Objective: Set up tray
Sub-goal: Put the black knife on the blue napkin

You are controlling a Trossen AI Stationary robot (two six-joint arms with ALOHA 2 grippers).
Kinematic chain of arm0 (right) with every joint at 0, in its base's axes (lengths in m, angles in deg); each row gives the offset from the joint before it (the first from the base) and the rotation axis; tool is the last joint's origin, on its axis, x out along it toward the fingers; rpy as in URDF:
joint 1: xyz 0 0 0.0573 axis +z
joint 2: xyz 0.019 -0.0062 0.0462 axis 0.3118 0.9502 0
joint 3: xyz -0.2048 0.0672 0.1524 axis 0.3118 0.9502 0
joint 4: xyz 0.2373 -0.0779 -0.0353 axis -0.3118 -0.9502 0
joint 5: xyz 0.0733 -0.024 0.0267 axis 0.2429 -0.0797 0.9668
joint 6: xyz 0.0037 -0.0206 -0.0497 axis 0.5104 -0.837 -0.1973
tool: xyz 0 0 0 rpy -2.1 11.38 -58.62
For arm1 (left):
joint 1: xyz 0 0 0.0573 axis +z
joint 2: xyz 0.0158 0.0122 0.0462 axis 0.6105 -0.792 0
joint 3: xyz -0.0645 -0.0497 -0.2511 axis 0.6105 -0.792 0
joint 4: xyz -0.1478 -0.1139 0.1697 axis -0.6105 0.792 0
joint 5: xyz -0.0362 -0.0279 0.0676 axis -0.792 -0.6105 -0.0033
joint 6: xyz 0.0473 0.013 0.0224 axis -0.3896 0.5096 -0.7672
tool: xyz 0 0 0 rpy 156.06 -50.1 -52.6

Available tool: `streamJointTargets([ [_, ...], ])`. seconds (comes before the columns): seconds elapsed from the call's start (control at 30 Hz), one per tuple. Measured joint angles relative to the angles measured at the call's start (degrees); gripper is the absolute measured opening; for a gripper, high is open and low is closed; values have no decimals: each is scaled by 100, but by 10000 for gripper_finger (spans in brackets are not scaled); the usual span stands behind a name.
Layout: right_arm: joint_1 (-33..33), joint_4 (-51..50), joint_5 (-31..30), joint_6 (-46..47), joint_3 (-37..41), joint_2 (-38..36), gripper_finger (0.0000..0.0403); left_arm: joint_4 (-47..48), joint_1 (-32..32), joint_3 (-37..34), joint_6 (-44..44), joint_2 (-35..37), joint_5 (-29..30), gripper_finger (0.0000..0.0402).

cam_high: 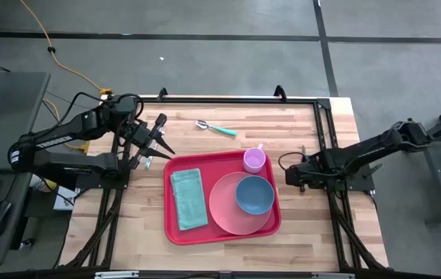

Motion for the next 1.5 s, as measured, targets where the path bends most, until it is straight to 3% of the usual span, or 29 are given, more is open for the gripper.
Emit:
streamJointTargets([
  [0.47, -302, 815, -33, -149, 583, 5, 209, 287, 0, 0, -42, 16, -7, 111],
  [1.1, -442, 902, -30, -384, 578, 267, 156, 311, 0, 0, -195, 12, 22, 111],
  [1.5, -444, 1137, -27, -368, 467, 725, 147, 498, 0, 0, -302, 12, 84, 111],
])
